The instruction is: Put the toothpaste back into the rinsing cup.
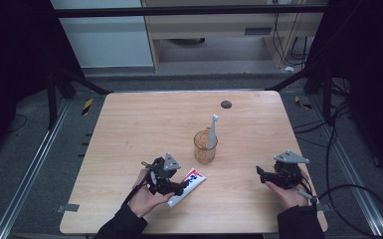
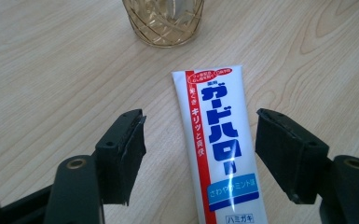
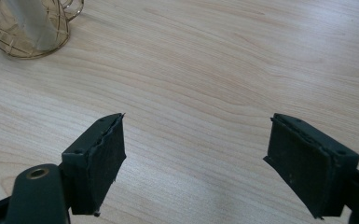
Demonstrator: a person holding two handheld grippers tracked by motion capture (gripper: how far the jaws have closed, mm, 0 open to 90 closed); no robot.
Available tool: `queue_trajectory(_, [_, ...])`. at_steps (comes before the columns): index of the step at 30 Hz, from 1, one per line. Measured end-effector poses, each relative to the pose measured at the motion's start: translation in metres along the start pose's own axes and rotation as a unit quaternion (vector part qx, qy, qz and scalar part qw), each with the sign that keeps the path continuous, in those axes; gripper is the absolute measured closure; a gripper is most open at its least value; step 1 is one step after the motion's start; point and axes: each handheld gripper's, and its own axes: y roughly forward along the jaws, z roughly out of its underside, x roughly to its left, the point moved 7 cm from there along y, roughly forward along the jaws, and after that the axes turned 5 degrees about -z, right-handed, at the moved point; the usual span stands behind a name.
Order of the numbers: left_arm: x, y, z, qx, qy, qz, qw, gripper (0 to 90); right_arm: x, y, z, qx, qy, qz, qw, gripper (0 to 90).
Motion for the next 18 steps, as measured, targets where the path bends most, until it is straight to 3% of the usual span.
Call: queue_trajectory(18, [-0.012,0.016,0.002,0.054,0.023,0.008,0.9982,31.7,0.001,0.006,0.002,0.015,-0.006,0.003,0.9999,18.4])
